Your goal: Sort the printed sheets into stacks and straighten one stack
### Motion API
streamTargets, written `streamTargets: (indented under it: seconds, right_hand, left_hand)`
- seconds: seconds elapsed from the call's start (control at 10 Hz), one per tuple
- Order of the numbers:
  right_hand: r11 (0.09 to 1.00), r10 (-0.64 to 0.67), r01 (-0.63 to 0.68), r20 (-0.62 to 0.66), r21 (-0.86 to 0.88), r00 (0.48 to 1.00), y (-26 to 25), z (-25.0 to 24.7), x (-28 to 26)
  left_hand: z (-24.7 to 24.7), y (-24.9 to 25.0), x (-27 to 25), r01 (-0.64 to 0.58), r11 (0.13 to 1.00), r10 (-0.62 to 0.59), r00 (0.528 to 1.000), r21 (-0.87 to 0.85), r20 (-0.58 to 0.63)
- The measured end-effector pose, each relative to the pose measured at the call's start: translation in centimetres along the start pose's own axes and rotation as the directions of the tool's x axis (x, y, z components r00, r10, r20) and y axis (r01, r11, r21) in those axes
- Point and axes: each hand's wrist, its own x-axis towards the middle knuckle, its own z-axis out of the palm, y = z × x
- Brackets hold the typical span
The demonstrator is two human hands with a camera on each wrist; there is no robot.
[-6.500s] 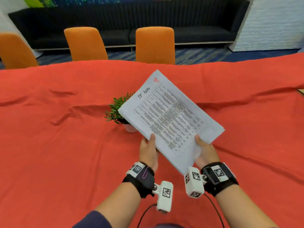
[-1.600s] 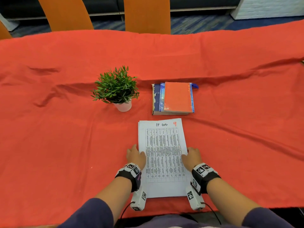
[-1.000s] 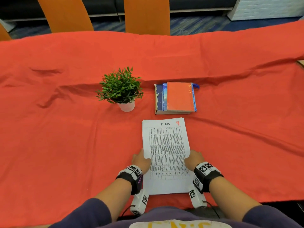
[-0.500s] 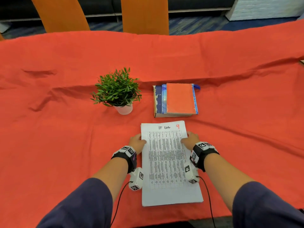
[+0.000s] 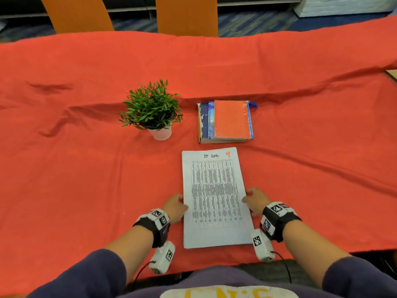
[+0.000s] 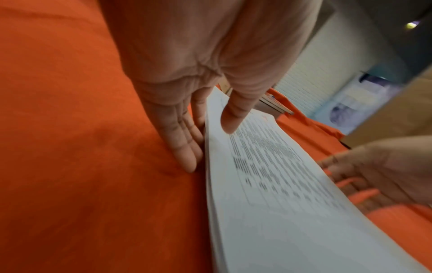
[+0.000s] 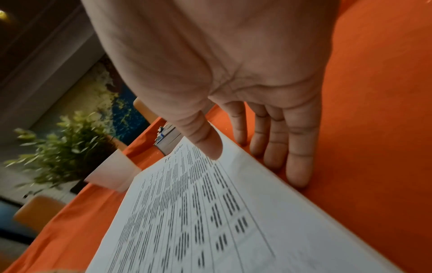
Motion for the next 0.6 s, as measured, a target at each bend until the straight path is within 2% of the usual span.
streamTargets:
  seconds: [0.2, 0.3, 0.4, 0.5, 0.6]
  right_hand:
    - [0.966, -0.059, 0.054, -0.014, -0.253, 0.998, 1.2, 1.8, -1.7]
    - [0.952, -0.063, 0.055, -0.015, -0.300, 0.998, 0.8, 2.0, -2.1]
    - [0.955, -0.001, 0.012, 0.039, -0.296, 0.999, -0.5, 0.8, -2.9]
    - [0.916, -0.091, 0.097, 0.035, -0.390, 0.995, -2.8, -2.8, -3.7]
    - [0.894, -0.336, 0.299, -0.056, -0.334, 0.940, -7.8, -8.9, -5.7]
  left_hand:
    - [1.8, -2.2, -1.8, -0.021, 0.978, 0.020, 1.000, 0.209, 0.007]
    - [1.9, -2.3, -1.6, -0.037, 0.967, 0.034, 0.999, 0.251, 0.016]
    - [1.3, -1.9, -2.1, -0.037, 0.953, 0.032, 0.999, 0.301, 0.020]
    - [0.1, -3.3, -1.8, -0.058, 0.920, 0.080, 0.996, 0.387, -0.040]
    - [-2.3, -6.6, -2.2, -0.019, 0.922, 0.057, 0.994, 0.388, -0.089]
